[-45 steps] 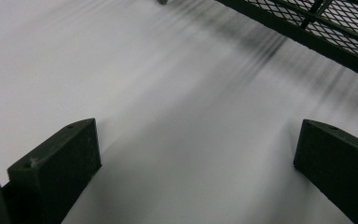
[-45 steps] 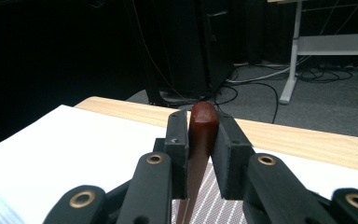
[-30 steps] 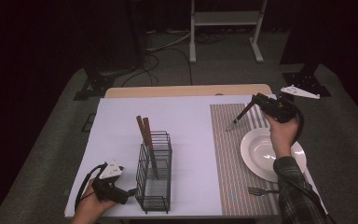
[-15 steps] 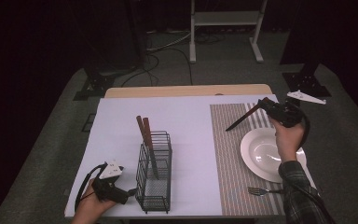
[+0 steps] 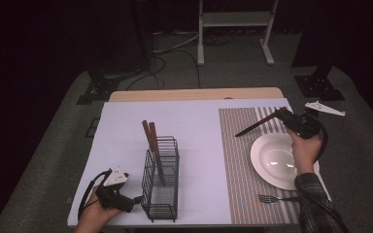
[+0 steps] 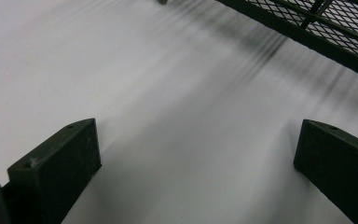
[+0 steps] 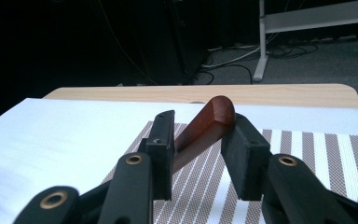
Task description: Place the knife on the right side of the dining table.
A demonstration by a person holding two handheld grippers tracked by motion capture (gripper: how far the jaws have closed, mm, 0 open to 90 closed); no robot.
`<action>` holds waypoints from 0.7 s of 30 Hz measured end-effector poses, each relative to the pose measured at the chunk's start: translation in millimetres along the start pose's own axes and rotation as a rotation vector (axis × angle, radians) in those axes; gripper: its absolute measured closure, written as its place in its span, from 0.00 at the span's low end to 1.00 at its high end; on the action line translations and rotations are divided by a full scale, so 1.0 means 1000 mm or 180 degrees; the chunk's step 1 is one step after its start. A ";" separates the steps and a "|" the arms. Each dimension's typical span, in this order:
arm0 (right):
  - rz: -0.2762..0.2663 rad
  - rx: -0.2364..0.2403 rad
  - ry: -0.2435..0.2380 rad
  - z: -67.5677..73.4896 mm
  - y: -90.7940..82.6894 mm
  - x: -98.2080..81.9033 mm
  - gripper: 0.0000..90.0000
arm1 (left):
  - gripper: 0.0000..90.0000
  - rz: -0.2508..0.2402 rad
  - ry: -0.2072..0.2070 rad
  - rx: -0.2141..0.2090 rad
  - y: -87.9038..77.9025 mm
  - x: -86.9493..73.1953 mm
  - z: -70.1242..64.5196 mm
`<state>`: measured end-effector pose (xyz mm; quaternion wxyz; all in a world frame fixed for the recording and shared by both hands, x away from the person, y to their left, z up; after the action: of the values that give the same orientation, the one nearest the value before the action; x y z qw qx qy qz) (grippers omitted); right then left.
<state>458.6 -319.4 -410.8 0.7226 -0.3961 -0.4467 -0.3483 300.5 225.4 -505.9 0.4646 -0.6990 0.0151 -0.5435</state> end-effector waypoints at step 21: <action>0.0148 -0.0169 0.0121 -0.022 -0.002 -0.014 0.65 | 0.00 0.0000 0.0000 0.0000 0.000 0.000 0.000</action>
<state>460.5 -337.7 -430.1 0.7282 -0.4187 -0.4141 -0.3506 300.5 225.3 -505.9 0.4646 -0.6989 0.0151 -0.5435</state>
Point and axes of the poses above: each handheld gripper's, and its own axes: y roughly forward along the jaws, x roughly out of its top, z roughly to its left, the point moved 6 cm from there along y, roughly forward along the jaws, and after that the axes turned 3 degrees about -z, right-handed, at the moved point
